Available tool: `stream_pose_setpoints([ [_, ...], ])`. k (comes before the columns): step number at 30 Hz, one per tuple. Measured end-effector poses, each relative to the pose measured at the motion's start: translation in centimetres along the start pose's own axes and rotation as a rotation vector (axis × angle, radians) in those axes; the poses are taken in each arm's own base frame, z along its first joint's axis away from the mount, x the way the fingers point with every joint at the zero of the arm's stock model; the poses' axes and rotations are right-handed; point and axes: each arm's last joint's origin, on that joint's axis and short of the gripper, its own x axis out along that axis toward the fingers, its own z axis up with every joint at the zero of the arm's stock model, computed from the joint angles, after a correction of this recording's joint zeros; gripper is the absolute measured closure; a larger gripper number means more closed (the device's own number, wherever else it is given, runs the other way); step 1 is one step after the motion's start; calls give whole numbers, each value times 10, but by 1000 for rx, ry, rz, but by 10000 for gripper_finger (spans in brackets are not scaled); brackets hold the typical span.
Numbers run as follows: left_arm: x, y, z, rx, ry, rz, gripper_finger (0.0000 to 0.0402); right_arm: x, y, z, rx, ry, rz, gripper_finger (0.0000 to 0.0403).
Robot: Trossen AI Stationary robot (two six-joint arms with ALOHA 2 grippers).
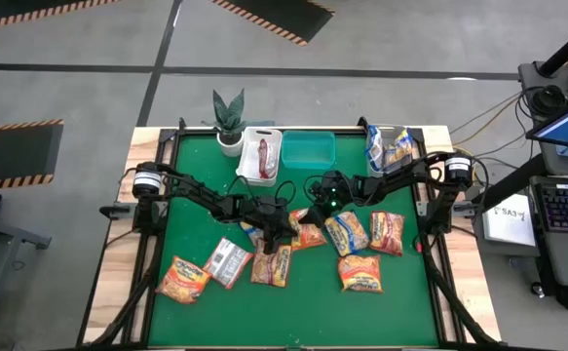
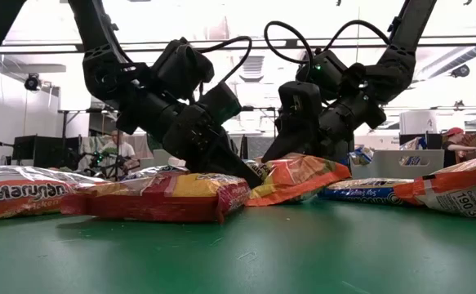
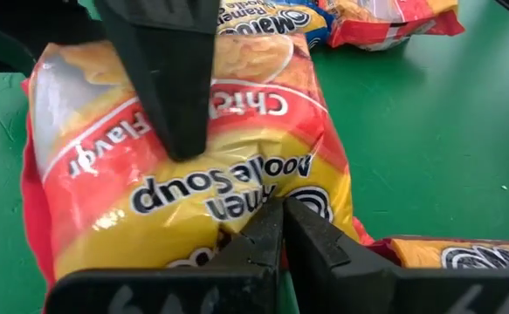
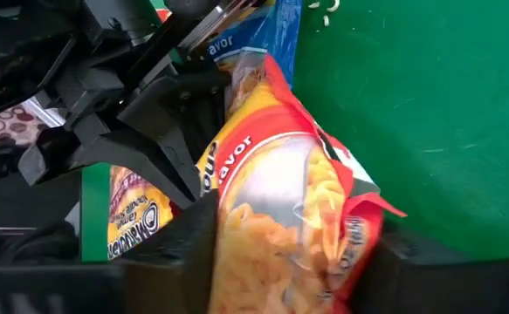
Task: Sort Maruchan noodles
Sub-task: Put the orange noodle pack into the green bin
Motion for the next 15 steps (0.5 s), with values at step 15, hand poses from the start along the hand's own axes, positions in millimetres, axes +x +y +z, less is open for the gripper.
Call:
stream_pose_setpoints([
  [15, -34, -2, 27, 67, -33, 80, 401, -14, 13, 9, -98, -54, 19, 316],
])
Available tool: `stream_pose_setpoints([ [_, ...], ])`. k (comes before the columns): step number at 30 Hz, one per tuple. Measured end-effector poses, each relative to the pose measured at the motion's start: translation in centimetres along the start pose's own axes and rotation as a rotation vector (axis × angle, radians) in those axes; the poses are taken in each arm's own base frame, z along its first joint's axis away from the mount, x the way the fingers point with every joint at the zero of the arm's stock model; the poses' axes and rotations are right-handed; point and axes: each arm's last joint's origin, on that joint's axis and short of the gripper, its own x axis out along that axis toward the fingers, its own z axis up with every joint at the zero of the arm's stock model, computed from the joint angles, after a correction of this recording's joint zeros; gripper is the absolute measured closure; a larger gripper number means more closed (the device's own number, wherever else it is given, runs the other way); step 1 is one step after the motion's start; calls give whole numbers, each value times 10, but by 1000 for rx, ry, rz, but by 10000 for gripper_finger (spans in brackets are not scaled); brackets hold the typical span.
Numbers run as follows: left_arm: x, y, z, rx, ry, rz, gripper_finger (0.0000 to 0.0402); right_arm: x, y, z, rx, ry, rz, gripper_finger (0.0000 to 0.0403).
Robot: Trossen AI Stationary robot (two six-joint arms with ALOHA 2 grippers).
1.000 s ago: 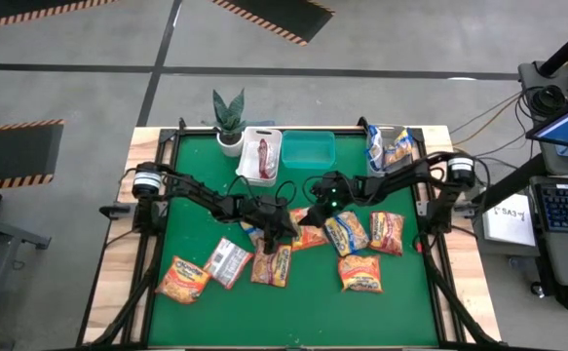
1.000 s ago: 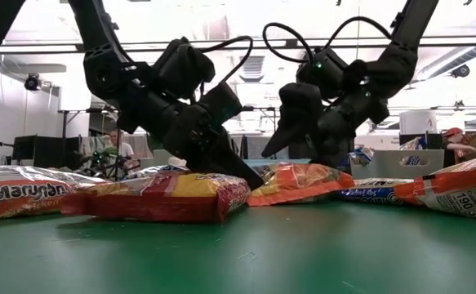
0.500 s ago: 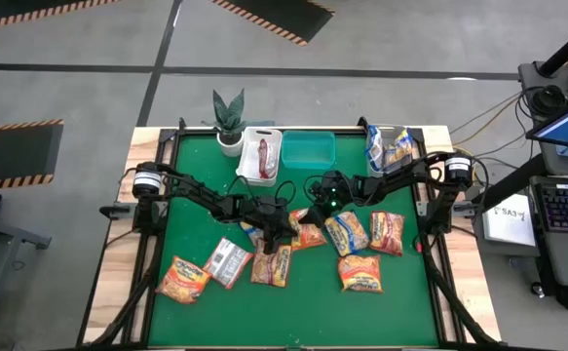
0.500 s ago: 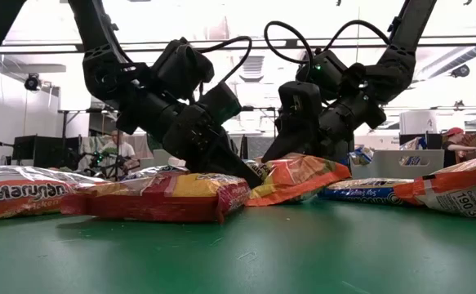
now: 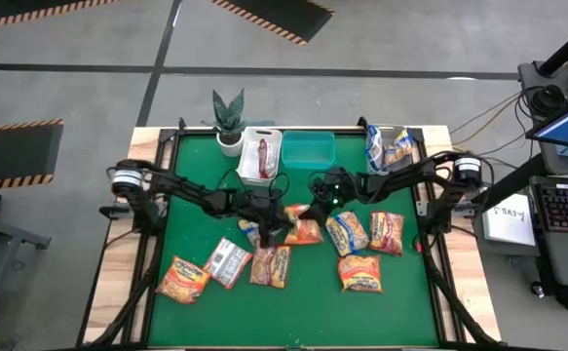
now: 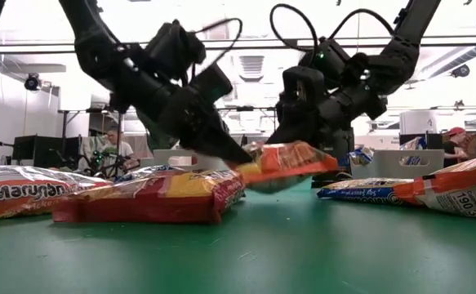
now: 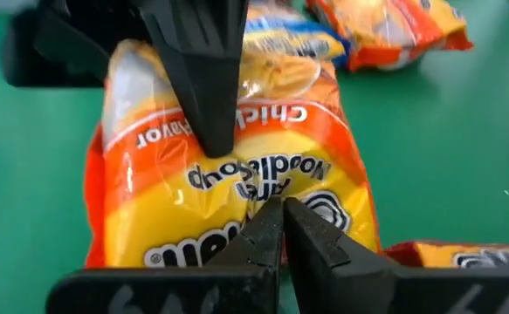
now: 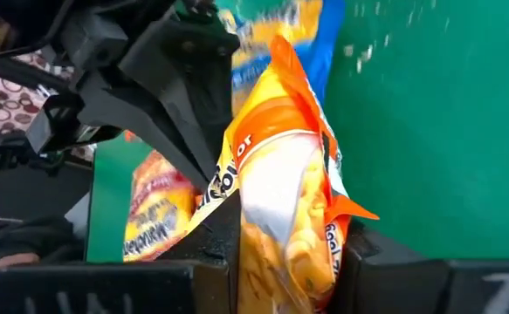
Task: Sort Maruchan noodles
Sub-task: Put the orange noodle pack into the green bin
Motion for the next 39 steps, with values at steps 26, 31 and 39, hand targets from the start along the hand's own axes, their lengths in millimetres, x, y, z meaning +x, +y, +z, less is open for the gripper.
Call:
stream_pose_setpoints([
  [26, -192, -16, 85, 470, -406, 172, 401, -78, 69, 40, -290, -676, -407, 336],
  [31, -205, -10, 70, 455, -437, 232, 401, -76, 77, 42, -297, -741, -458, 336],
  [39, -205, -5, 50, 448, -420, 264, 401, -80, 98, 66, -338, -839, -515, 336],
])
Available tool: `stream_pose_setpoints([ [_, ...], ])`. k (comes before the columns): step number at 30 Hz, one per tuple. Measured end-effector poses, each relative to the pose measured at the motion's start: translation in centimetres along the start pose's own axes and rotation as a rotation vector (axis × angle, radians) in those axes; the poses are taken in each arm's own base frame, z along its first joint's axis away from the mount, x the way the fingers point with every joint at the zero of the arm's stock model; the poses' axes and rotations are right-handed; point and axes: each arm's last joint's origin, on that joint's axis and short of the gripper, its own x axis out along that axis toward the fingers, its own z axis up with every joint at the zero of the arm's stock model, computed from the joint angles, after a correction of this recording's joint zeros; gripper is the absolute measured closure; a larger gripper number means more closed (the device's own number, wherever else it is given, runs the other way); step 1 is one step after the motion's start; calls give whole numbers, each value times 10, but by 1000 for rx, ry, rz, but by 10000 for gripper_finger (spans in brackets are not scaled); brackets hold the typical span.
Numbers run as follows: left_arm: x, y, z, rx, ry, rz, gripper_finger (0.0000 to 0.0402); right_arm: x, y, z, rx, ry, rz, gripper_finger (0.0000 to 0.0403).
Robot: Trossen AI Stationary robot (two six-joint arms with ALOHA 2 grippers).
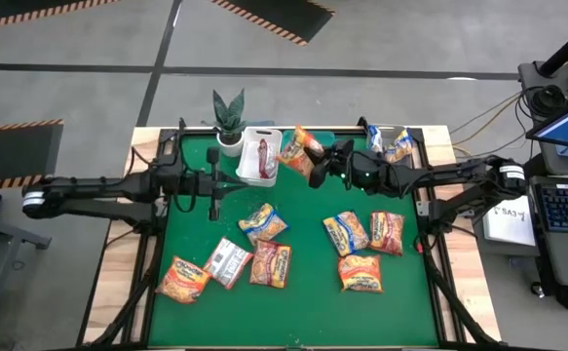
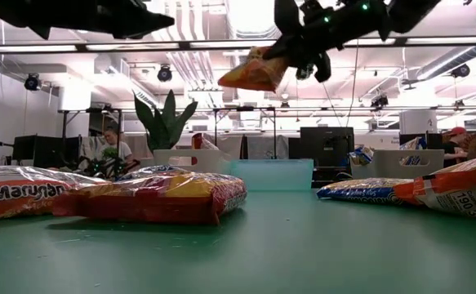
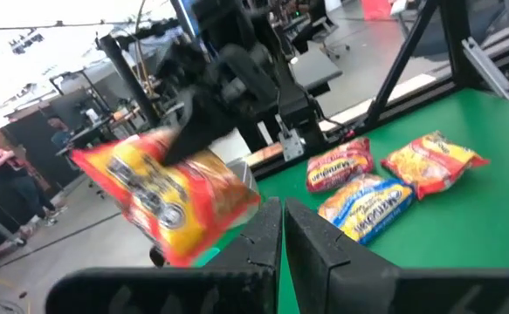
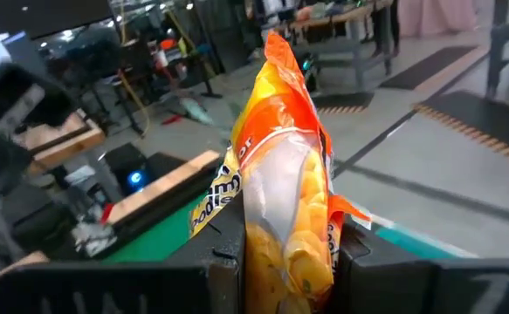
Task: Sort Maruchan noodles
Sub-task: Put the orange noodle pack into the green bin
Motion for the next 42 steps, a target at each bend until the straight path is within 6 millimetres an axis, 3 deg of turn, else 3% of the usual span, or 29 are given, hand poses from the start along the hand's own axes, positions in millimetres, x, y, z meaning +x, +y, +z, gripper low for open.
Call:
stream_pose_setpoints([
  [6, -1, 1, 0, 2, 3, 19, 401, 19, 9, 6, -65, 3, -101, 336],
  [14, -2, 4, -4, 0, 89, 128, 402, 47, 16, 8, -174, 127, -470, 336],
  [22, -2, 3, -4, 0, 95, 126, 402, 50, 11, 5, -250, 240, -803, 336],
  [30, -2, 3, -5, -1, 101, 125, 402, 56, -5, -8, -262, 248, -901, 336],
  [42, -2, 3, -5, -4, 100, 125, 402, 60, -26, -9, -240, 251, -971, 336],
])
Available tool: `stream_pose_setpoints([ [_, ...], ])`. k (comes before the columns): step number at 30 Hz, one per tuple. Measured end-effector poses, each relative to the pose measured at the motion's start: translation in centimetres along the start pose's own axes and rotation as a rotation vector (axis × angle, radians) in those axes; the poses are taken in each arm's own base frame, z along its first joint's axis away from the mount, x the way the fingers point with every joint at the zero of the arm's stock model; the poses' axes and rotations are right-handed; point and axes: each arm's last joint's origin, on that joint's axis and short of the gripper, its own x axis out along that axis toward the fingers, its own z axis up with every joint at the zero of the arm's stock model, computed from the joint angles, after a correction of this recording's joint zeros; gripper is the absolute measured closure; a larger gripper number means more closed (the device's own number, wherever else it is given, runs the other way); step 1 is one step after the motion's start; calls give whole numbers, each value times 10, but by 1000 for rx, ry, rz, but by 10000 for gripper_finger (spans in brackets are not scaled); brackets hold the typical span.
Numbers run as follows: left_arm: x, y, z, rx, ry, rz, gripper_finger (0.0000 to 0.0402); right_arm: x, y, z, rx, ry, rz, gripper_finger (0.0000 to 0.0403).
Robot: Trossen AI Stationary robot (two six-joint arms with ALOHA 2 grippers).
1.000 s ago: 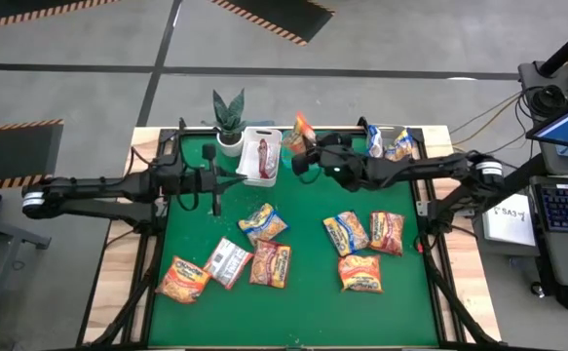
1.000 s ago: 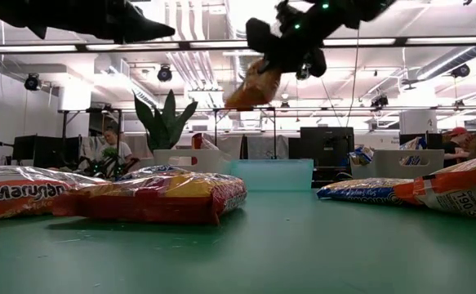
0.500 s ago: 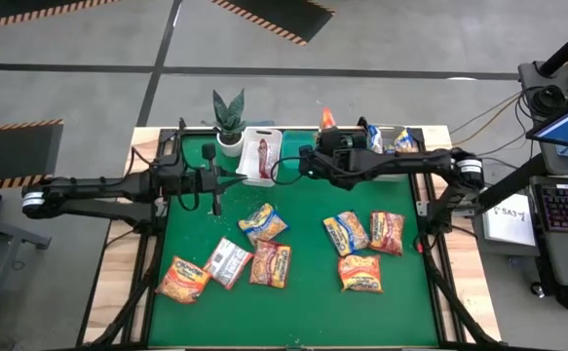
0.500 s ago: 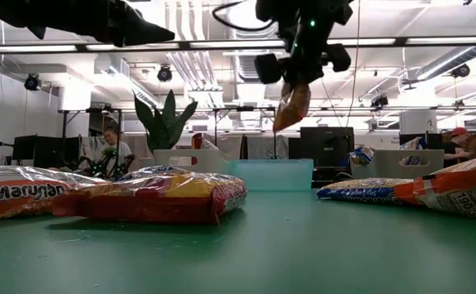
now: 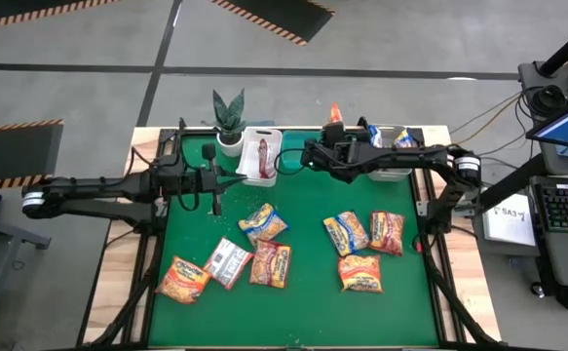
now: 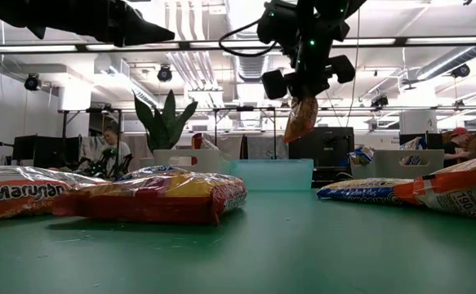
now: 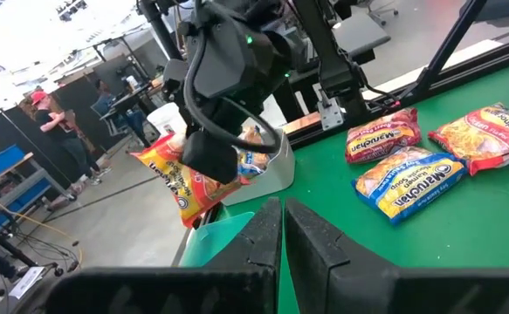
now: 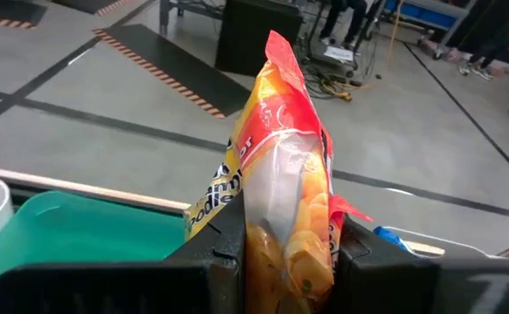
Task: Sort Maruchan noodles
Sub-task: Put the orange noodle pack into the green bin
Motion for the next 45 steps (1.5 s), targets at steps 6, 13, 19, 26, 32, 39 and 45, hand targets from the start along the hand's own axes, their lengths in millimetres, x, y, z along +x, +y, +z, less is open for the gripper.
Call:
stream_pose_setpoints([
  [6, 0, 0, 0, 0, 1, 0, 402, 3, 2, 2, 71, -9, 5, 336],
  [13, 0, 0, 0, 3, 0, 0, 402, 21, 20, -13, 56, -11, -9, 336],
  [19, 0, 0, -1, 3, 7, -4, 402, 39, 31, -32, 43, 16, -48, 336],
  [26, 0, 0, -1, 1, 7, -4, 402, 53, 36, -46, 13, 34, -79, 336],
  [32, 0, 0, -1, 1, 8, -4, 402, 56, 39, -53, -18, 49, -79, 336],
  [39, 1, -1, -1, 1, 10, -5, 402, 62, 43, -62, -49, 53, -98, 336],
  [45, 1, -1, -1, 0, 9, -5, 402, 70, 49, -78, -92, 73, -111, 330],
])
